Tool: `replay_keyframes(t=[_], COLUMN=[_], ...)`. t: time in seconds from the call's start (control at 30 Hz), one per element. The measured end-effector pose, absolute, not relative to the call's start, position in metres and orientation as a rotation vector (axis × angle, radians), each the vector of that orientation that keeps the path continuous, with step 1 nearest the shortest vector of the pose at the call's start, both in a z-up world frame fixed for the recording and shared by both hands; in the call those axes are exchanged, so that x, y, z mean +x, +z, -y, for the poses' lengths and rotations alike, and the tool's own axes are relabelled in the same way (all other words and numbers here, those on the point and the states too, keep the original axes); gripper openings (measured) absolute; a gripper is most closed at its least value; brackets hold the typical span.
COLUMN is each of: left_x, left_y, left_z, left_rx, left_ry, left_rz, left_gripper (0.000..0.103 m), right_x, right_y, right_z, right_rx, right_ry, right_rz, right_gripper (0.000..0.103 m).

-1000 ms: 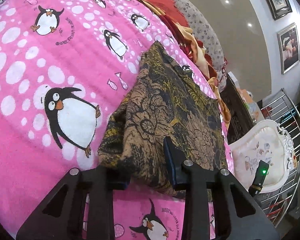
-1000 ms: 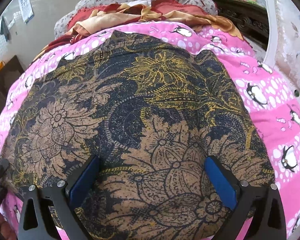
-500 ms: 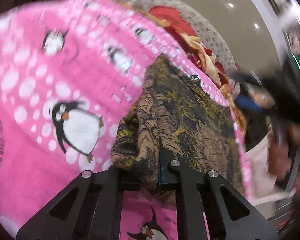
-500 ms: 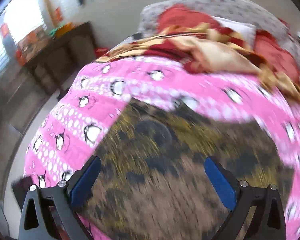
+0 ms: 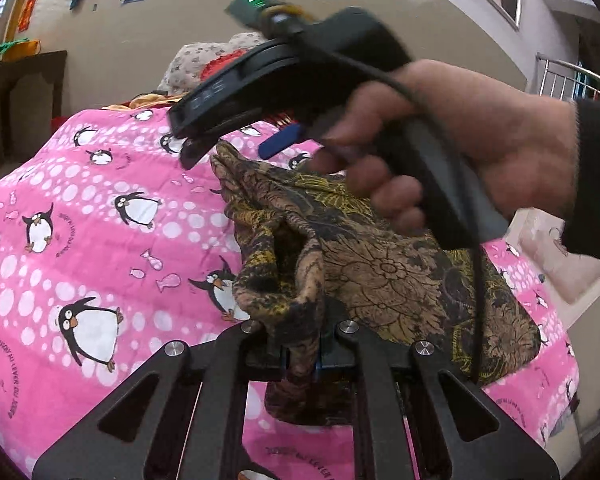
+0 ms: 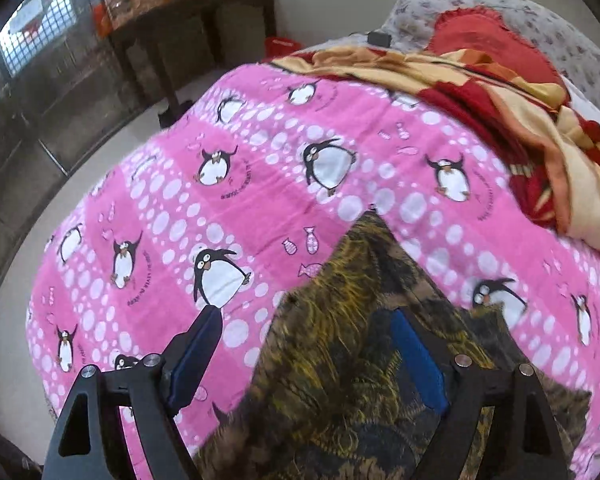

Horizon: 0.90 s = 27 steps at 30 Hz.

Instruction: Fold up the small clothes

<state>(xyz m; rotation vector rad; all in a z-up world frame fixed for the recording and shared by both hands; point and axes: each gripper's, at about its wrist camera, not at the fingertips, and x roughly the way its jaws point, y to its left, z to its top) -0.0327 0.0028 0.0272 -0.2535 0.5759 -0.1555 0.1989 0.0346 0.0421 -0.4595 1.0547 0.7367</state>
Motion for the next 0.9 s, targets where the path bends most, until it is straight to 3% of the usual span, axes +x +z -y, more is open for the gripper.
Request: replay_keyframes(t=[0.07, 0.1, 0.13, 0.23, 0.3, 0.9], left_x=[-0.033, -0.032, -0.033, -0.035, -0.039, -0.039], left_y=[0.027, 0.027, 0.028, 0.031, 0.035, 0.073], left_z=[-0.001, -0.001, 0.0, 0.001, 0.003, 0.08], left_rx=[-0.247, -0.245, -0.243, -0.239, -0.239, -0.123], left_ry=[-0.163, -0.163, -0.162, -0.164, -0.185, -0.33], left_rz=[-0.575, -0.576, -0.575, -0.569, -0.558, -0.511], left_gripper=[0.007, 0.007, 0.007, 0.007, 0.007, 0.007], right_x=[0.206, 0.209, 0.213, 0.223, 0.228, 0.206], right_y=[0.035, 0.032, 0.028, 0.023, 0.028, 0.1], right_z=[-0.039, -0.04, -0.04, -0.032, -0.017, 0.181], right_rx=[-0.479, -0.482, -0.472, -0.413, -0.322, 0.06], right_ry=[0.715, 0.704, 0.702, 0.684, 0.695, 0.528], right_rz=[-1.072, -1.088, -1.109, -1.153, -1.158, -1.011], right_gripper=[0.084, 0.077, 0.056, 0.025, 0.013, 0.008])
